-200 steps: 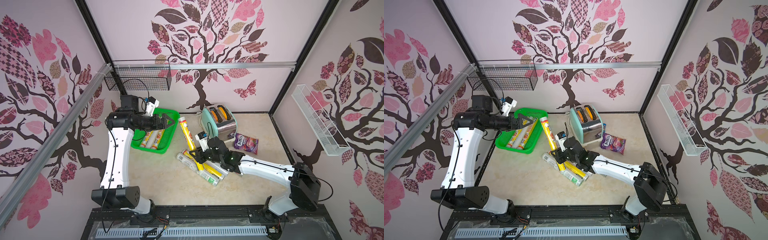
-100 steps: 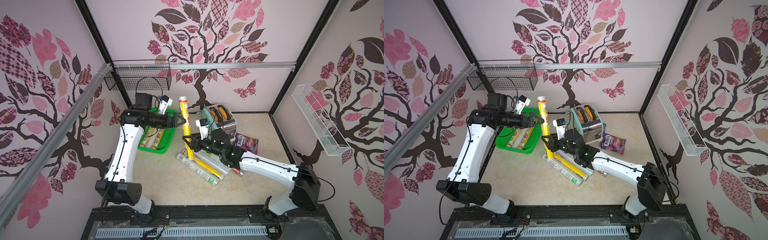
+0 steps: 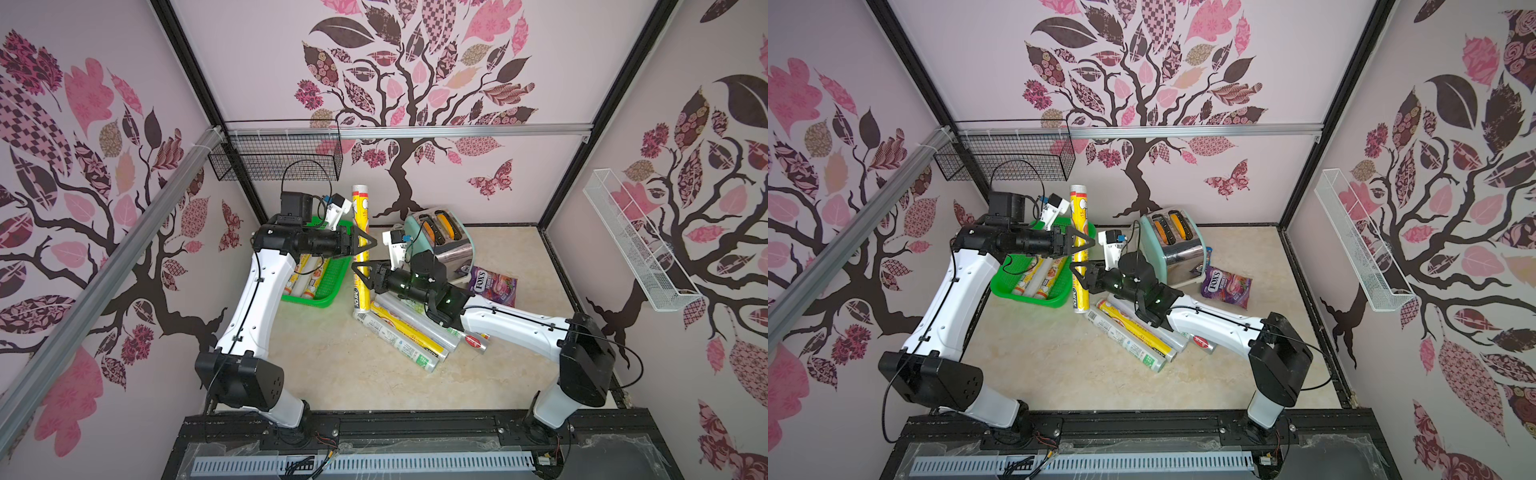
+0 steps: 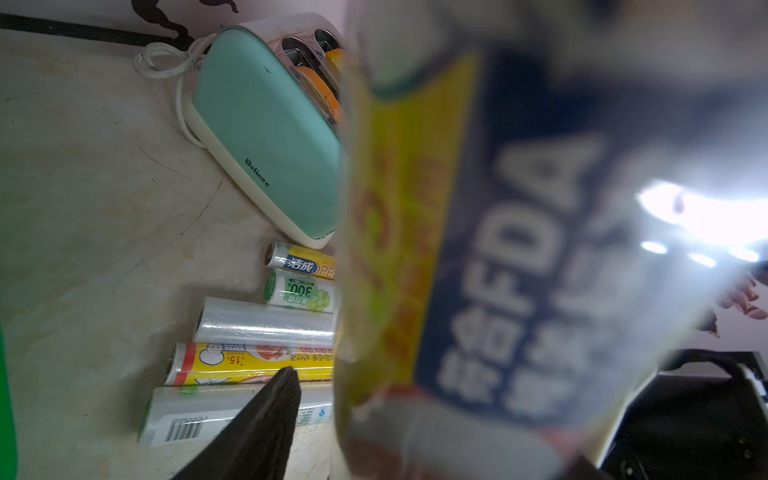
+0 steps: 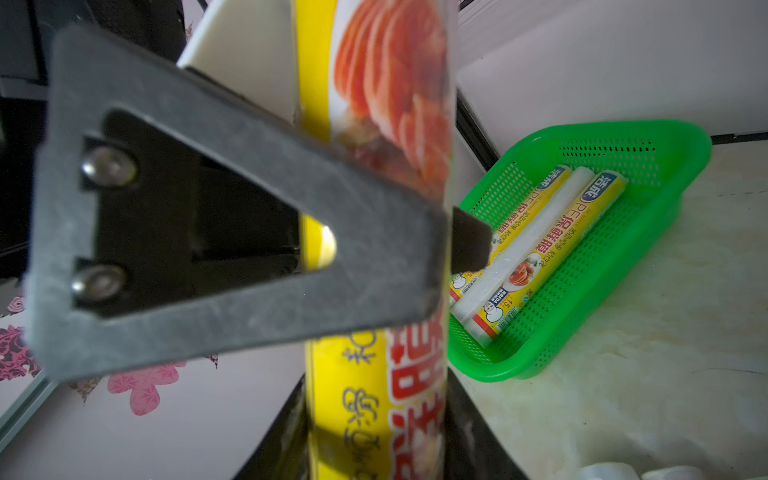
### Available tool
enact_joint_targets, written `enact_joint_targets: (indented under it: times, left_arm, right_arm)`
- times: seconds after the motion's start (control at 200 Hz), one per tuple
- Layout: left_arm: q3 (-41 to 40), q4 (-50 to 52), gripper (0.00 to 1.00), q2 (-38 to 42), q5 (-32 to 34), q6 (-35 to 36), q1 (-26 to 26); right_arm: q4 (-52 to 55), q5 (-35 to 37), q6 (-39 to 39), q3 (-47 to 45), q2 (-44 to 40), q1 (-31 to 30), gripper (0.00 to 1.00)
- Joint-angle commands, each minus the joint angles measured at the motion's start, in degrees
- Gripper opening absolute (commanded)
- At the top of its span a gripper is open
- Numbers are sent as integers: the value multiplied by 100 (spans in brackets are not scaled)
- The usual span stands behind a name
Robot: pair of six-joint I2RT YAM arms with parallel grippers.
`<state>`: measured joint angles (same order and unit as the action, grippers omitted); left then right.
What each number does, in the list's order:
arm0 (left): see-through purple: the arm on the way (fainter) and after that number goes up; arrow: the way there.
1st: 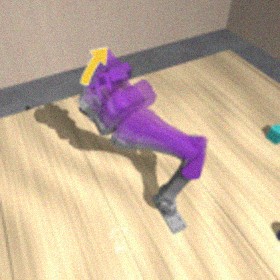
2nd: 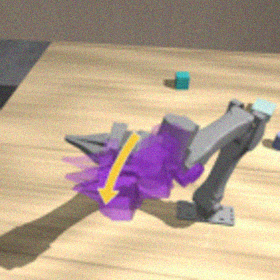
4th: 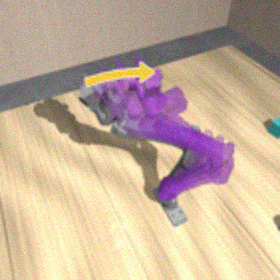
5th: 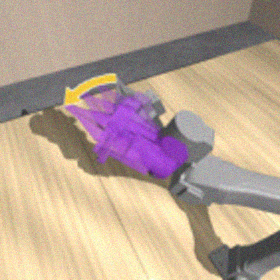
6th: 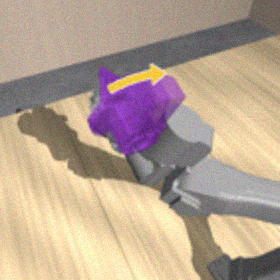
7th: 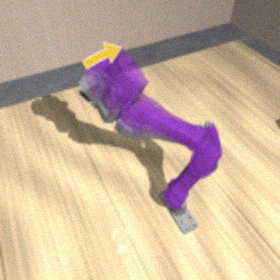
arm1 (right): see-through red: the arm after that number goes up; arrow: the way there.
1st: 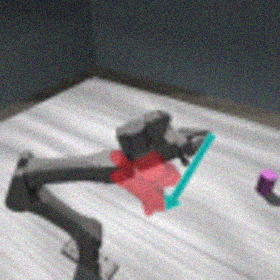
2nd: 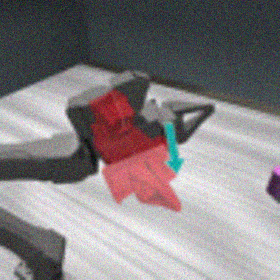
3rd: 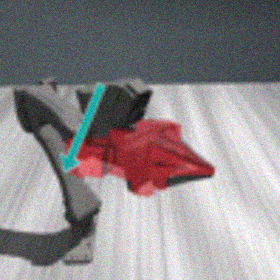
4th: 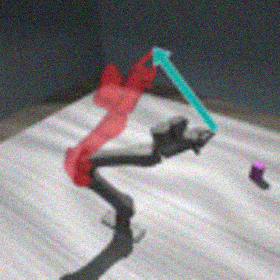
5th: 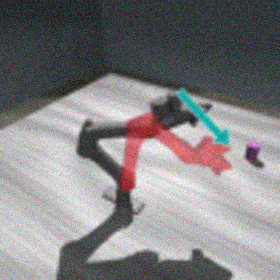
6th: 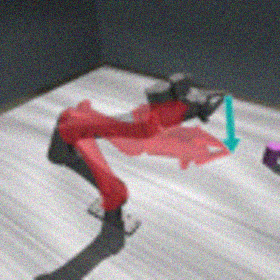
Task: Put the plastic wrap into the basket
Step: Pick up the plastic wrap from the center of the board.
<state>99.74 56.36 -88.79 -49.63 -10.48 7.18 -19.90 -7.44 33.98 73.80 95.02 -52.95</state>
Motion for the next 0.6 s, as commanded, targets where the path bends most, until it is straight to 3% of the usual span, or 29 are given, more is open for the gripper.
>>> enact_joint_targets:
  times: [0.0,0.225,0.375,0.595]
  left_arm:
    - [-83,-156,69,60,-227,151,65]
    - [-204,-101,68,101,-236,282,76]
    - [-290,-66,54,108,-280,423,89]
    - [-263,-12,43,77,-293,572,90]
  right_arm:
    - [-359,-15,188,226,31,69,35]
    - [-467,-176,346,299,170,214,34]
    - [-554,-293,459,353,286,223,34]
    - [-638,-390,721,338,365,217,37]
